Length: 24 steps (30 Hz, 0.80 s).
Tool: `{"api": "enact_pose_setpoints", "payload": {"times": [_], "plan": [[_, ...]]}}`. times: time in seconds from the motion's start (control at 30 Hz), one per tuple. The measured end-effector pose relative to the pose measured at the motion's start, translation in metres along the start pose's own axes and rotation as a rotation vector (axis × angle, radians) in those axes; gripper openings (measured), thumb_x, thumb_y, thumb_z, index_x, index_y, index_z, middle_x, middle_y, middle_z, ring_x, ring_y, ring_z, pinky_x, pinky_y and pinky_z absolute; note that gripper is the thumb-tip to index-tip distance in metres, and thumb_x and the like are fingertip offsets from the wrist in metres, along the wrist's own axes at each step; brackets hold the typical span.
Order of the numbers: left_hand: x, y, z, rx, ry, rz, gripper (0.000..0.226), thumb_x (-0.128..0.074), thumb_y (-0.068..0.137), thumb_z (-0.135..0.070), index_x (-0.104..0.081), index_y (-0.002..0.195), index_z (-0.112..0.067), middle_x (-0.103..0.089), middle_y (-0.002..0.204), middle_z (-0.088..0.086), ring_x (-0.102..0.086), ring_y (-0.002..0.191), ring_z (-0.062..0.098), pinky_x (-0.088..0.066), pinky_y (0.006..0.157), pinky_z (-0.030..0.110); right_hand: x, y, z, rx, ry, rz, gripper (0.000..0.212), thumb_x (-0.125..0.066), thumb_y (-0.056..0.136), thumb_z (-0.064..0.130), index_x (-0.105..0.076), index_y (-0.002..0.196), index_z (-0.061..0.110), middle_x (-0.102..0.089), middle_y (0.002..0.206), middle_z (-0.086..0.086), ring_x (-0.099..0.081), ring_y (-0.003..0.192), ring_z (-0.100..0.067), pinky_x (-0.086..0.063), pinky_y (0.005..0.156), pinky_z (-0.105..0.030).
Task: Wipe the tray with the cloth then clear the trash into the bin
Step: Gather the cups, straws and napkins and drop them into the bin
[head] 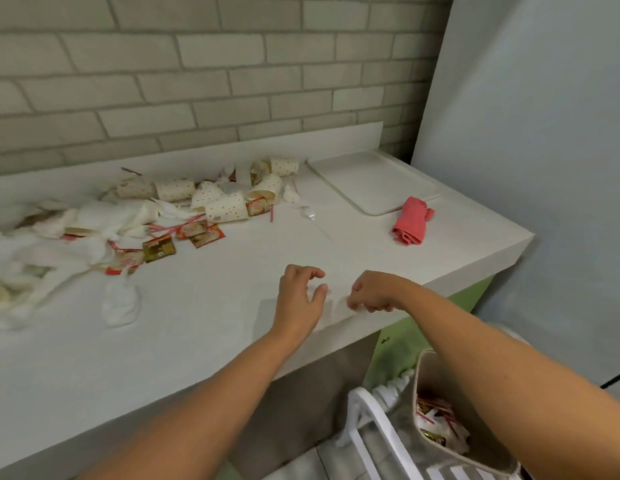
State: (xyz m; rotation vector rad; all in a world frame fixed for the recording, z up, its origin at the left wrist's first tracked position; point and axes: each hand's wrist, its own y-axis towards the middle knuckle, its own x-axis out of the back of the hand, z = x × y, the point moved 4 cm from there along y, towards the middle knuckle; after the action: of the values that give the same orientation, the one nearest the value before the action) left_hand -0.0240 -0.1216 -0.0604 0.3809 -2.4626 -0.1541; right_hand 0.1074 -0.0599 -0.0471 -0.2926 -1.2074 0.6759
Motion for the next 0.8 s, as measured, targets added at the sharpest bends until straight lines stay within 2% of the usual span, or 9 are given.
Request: {"api": "enact_pose_setpoints", "payload": {"times": [0.13, 0.23, 0.3, 0.47, 0.57, 0.67, 0.8], "plan": [[0.064, 0.002, 0.036, 0.058, 0.109, -0.111, 0.021, -0.057, 0.091, -0.021, -0.058, 0.112, -0.017, -0.041, 0.124, 0.003, -0.043, 0.119, 0.016, -0.033, 0.099, 0.018, -0.008, 0.013, 0.064, 0.129, 0.046, -0.051, 0.018, -0.051, 0.092, 0.021, -0.059, 0.101, 0.008, -0.056, 0.083, -0.006, -0.047, 0.062, -0.014, -0.04, 0.054, -0.021], [0.113, -0.003, 0.066, 0.119, 0.186, -0.193, 0.024, -0.057, 0.091, -0.021, -0.058, 0.114, -0.016, -0.042, 0.125, 0.006, -0.041, 0.121, 0.019, -0.035, 0.106, 0.031, -0.022, 0.021, 0.115, 0.24, 0.05, -0.063, 0.026, -0.052, 0.093, 0.022, -0.058, 0.115, 0.01, -0.052, 0.099, -0.003, -0.052, 0.078, -0.019, -0.042, 0.058, -0.022], [0.144, -0.007, 0.084, 0.154, 0.229, -0.25, 0.025, -0.058, 0.09, -0.02, -0.058, 0.114, -0.015, -0.042, 0.124, 0.007, -0.041, 0.121, 0.021, -0.036, 0.105, 0.036, -0.032, 0.025, 0.146, 0.312, 0.033, -0.065, 0.029, -0.053, 0.093, 0.024, -0.056, 0.119, 0.012, -0.048, 0.104, -0.001, -0.052, 0.084, -0.021, -0.043, 0.063, -0.025], [0.22, -0.028, 0.132, 0.251, 0.343, -0.368, 0.026, -0.058, 0.09, -0.02, -0.059, 0.115, -0.014, -0.044, 0.127, 0.008, -0.042, 0.12, 0.024, -0.035, 0.101, 0.036, -0.059, 0.033, 0.22, 0.464, -0.05, -0.073, 0.035, -0.054, 0.093, 0.024, -0.052, 0.127, 0.014, -0.049, 0.127, -0.008, -0.044, 0.096, -0.016, -0.037, 0.082, -0.024], [0.263, -0.043, 0.161, 0.318, 0.439, -0.411, 0.025, -0.058, 0.089, -0.016, -0.059, 0.113, -0.013, -0.044, 0.126, 0.008, -0.043, 0.118, 0.026, -0.035, 0.098, 0.036, -0.078, 0.038, 0.261, 0.536, -0.074, -0.091, 0.037, -0.056, 0.092, 0.025, -0.051, 0.128, 0.015, -0.042, 0.133, -0.01, -0.05, 0.107, -0.021, -0.038, 0.087, -0.025], [0.303, -0.058, 0.187, 0.406, 0.54, -0.415, 0.029, -0.056, 0.087, -0.011, -0.057, 0.116, -0.014, -0.042, 0.129, 0.007, -0.04, 0.119, 0.027, -0.033, 0.096, 0.037, -0.096, 0.042, 0.296, 0.594, -0.099, -0.11, 0.039, -0.057, 0.092, 0.025, -0.049, 0.129, 0.016, -0.036, 0.136, -0.01, -0.05, 0.115, -0.025, -0.039, 0.095, -0.028], [0.349, -0.076, 0.216, 0.58, 0.631, -0.372, 0.036, -0.058, 0.084, -0.019, -0.053, 0.12, -0.018, -0.036, 0.132, 0.006, -0.037, 0.12, 0.027, -0.032, 0.096, 0.037, -0.113, 0.046, 0.328, 0.642, -0.121, -0.156, 0.05, -0.061, 0.089, 0.026, -0.043, 0.135, 0.019, -0.03, 0.142, -0.009, -0.044, 0.122, -0.028, -0.038, 0.102, -0.034]]}}
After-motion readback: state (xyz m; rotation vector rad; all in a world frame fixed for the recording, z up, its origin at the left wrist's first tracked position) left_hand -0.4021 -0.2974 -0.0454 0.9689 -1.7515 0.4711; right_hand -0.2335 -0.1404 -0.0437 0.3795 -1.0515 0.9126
